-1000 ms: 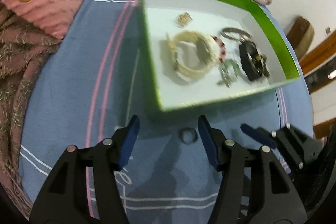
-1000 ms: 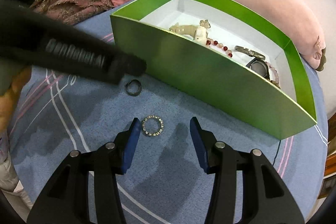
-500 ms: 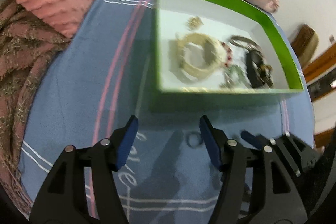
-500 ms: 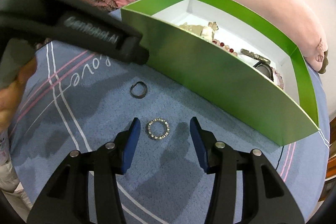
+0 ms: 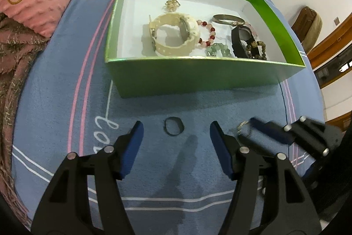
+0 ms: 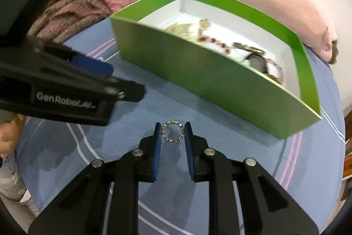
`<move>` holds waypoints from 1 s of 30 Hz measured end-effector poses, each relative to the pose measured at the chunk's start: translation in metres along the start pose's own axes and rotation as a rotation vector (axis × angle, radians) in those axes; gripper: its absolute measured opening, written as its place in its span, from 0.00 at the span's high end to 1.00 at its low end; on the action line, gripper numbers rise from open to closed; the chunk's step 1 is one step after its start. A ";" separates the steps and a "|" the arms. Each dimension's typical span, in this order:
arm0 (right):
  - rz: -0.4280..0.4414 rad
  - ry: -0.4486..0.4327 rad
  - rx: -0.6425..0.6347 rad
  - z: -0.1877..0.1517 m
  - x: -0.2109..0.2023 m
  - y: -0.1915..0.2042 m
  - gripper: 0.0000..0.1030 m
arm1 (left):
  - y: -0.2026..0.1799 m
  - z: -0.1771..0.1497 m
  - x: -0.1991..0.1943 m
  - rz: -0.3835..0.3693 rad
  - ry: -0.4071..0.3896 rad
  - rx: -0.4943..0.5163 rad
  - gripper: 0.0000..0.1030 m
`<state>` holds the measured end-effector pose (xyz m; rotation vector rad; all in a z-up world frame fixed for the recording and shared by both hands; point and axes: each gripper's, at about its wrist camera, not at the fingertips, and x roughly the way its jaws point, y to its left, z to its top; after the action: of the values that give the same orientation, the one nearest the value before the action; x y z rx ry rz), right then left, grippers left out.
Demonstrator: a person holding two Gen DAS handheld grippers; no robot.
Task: Organize jewelry
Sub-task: 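Grasp the silver studded ring with the right tool while the left tool grasps the black ring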
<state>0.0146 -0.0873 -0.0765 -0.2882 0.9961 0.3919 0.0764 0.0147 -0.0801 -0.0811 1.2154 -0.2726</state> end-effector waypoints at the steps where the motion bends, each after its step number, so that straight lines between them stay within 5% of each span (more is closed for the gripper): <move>1: -0.008 0.000 0.013 -0.001 -0.001 -0.006 0.80 | -0.004 0.000 0.001 0.013 -0.003 0.012 0.38; 4: -0.023 0.003 0.081 -0.002 -0.002 -0.029 0.80 | -0.014 0.000 0.005 0.057 -0.012 0.056 0.42; 7: -0.003 0.011 0.144 -0.008 -0.003 -0.048 0.80 | -0.023 -0.001 0.013 0.077 0.008 0.089 0.57; 13: 0.023 0.018 0.168 -0.010 0.004 -0.054 0.80 | -0.031 0.003 0.019 0.121 0.007 0.121 0.63; 16: 0.032 0.020 0.163 -0.011 0.006 -0.054 0.80 | -0.031 0.004 0.020 0.141 0.005 0.122 0.81; 30: 0.002 0.024 0.137 -0.012 0.002 -0.047 0.80 | -0.039 -0.007 0.001 0.148 -0.023 0.150 0.81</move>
<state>0.0274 -0.1338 -0.0815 -0.1688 1.0412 0.3211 0.0640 -0.0223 -0.0757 0.1355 1.1678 -0.2316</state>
